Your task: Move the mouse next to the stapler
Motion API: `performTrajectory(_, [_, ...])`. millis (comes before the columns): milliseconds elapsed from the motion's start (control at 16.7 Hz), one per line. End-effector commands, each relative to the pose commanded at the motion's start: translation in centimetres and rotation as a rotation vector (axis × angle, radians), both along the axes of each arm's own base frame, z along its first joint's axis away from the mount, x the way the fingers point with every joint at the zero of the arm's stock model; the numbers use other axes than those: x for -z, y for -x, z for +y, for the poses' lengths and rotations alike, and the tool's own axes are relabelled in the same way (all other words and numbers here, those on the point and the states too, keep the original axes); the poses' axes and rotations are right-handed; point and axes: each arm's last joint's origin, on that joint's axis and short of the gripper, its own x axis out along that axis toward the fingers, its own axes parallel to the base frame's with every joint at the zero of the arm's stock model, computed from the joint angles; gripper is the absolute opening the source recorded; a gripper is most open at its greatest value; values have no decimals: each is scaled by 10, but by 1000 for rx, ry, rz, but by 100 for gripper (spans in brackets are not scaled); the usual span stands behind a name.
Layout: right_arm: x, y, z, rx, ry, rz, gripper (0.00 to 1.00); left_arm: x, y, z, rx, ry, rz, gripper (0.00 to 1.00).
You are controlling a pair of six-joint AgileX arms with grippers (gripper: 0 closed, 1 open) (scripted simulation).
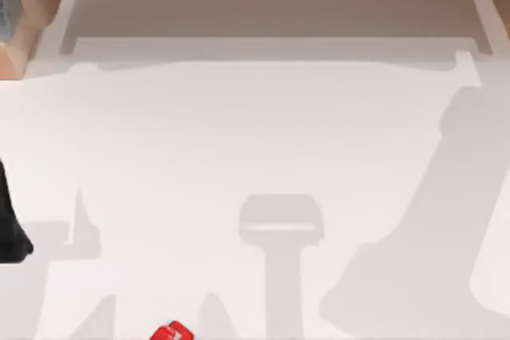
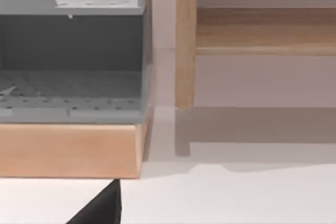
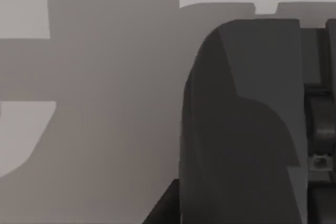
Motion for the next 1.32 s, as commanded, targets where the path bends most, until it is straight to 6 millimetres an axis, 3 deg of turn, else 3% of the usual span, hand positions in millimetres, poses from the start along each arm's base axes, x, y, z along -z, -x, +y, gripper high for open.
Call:
performTrajectory(240, [-2,1,-2,6,1,-3,0,0,0,0,0,0,0,100])
performTrajectory(360, [-13,3,-1,14,7,-15,0,0,0,0,0,0,0,100])
performTrajectory(600, [-67,17,5,83,39,-75,0,0,0,0,0,0,0,100])
performTrajectory(720, [-101,25,20,131,57,-127,0,0,0,0,0,0,0,100])
performTrajectory(840, [-130,33,41,182,64,-173,0,0,0,0,0,0,0,100])
performTrajectory(1020, [-157,48,86,257,53,-200,0,0,0,0,0,0,0,100])
performTrajectory(1320, [-160,71,190,334,6,-171,0,0,0,0,0,0,0,100])
